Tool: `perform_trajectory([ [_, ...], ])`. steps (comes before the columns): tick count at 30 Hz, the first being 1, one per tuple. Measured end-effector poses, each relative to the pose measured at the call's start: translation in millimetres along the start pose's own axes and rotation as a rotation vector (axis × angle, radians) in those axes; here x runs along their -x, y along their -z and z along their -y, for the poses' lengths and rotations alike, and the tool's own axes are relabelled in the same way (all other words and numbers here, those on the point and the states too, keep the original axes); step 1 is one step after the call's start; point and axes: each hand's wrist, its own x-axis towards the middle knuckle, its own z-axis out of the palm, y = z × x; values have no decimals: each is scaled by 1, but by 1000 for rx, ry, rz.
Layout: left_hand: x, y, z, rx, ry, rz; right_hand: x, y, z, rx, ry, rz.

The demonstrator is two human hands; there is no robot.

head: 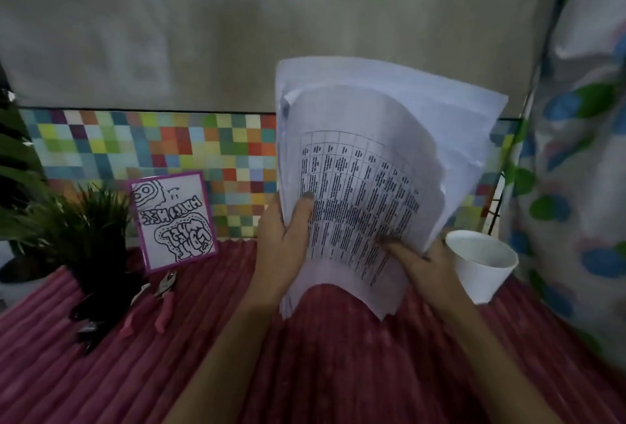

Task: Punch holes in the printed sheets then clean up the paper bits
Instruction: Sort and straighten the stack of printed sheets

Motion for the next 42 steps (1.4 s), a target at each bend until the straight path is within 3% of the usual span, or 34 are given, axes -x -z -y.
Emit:
perform_trajectory([
  [6,4,8,13,36,111,-60,-3,-5,-3,-47,57,-137],
  [15,-8,16,28,17,140,-115,-30,-3,-11,-20,-34,-139],
  [22,8,25,66,-16,272,-55,-16,1,-47,-4,-282,-38],
  [26,2,27,57,2,281,7,-16,3,-49,-6,-329,-22],
  [32,-63,10,-31,-58,9,-265,-15,4,-48,15,-338,9],
  [38,-114,-6,-55,-258,161,-400,-14,8,-40,-44,-330,28],
  [42,-115,-7,-49,-316,99,-435,-18,9,-25,-106,-268,20],
])
